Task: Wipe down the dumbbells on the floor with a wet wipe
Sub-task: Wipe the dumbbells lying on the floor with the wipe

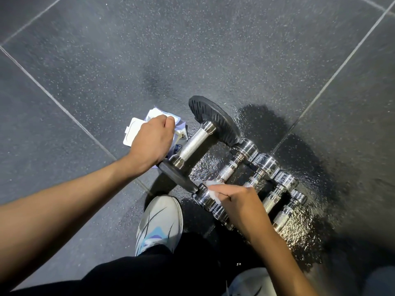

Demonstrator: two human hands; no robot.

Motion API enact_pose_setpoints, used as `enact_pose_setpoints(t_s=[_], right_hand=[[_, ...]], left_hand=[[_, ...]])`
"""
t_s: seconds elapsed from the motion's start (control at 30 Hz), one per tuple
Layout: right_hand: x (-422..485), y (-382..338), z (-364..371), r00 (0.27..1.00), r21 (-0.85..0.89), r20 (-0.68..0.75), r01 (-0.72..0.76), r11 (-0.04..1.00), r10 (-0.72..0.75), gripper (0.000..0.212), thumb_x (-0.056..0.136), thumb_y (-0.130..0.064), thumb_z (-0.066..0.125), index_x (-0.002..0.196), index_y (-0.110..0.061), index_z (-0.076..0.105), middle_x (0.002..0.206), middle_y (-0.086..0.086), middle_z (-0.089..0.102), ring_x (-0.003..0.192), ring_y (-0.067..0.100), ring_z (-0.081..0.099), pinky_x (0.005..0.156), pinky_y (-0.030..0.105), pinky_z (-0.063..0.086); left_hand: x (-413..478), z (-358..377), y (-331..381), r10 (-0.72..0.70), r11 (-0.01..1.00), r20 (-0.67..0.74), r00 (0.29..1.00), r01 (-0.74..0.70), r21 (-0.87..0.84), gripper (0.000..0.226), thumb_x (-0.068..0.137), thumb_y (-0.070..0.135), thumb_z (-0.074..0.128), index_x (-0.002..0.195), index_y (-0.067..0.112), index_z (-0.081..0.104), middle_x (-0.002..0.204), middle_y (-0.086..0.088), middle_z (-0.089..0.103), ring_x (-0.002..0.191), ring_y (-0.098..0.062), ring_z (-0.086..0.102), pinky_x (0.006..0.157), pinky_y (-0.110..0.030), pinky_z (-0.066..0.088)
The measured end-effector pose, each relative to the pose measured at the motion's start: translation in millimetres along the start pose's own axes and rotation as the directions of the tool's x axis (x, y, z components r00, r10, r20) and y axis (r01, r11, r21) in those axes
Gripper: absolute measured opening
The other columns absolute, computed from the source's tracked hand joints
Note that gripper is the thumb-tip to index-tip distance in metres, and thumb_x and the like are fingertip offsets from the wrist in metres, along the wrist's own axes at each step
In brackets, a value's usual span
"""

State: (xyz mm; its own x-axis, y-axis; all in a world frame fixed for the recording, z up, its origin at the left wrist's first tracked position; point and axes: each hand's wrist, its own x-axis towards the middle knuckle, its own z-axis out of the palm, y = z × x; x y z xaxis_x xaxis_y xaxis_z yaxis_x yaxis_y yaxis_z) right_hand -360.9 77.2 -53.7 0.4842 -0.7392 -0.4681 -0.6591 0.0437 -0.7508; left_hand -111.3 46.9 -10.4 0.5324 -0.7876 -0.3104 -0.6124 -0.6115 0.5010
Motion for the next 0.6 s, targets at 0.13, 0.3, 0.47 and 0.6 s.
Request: enact_pose_setpoints(t_s=[0.13,0.3,0.47,0.6], right_hand=[[-5,-9,-3,0.998,-0.317,0.044,-0.032,0.948,0.048,0.033,0.105,-0.032,0.047,0.107,-0.016,0.075,0.057,-0.005,0.052,0.04,0.006,0.037,0.045,0.022,0.037],[-1,-35,0,0.974,-0.279,0.216,-0.011,0.96,0.073,0.043,0.107,-0.029,0.038,0.144,-0.048,0.042,0.111,0.009,0.067,0.079,0.021,0.058,0.078,0.029,0.05],[12,-40,10,0.955,-0.281,0.283,-0.008,0.96,0.09,0.045,0.106,-0.028,0.038,0.148,-0.042,0.036,0.139,-0.001,0.058,0.112,0.026,0.055,0.096,0.035,0.044],[20,-35,14,0.966,-0.336,0.231,-0.029,0.941,0.113,0.042,0.106,-0.036,0.038,0.148,-0.038,0.039,0.114,0.008,0.067,0.096,0.026,0.052,0.081,0.033,0.04]], left_hand=[[-2,-1,2,0.02,1.0,0.007,1.0,-0.02,0.012,0.039,0.107,0.024,0.033,0.094,0.001,0.062,0.097,-0.02,0.067,0.093,-0.043,0.06,0.085,-0.051,0.049],[-2,0,0,0.026,0.999,0.014,1.0,-0.027,0.018,0.039,0.108,0.026,0.033,0.096,0.0,0.061,0.099,-0.022,0.067,0.094,-0.045,0.061,0.086,-0.052,0.05],[2,2,-7,0.023,1.0,0.02,1.0,-0.023,-0.017,0.042,0.108,0.039,0.034,0.096,0.008,0.059,0.098,-0.021,0.067,0.096,-0.043,0.062,0.082,-0.047,0.049],[0,1,-1,0.018,1.0,0.019,1.0,-0.018,0.003,0.04,0.107,0.029,0.034,0.094,0.003,0.061,0.097,-0.019,0.068,0.093,-0.043,0.061,0.084,-0.05,0.051]])
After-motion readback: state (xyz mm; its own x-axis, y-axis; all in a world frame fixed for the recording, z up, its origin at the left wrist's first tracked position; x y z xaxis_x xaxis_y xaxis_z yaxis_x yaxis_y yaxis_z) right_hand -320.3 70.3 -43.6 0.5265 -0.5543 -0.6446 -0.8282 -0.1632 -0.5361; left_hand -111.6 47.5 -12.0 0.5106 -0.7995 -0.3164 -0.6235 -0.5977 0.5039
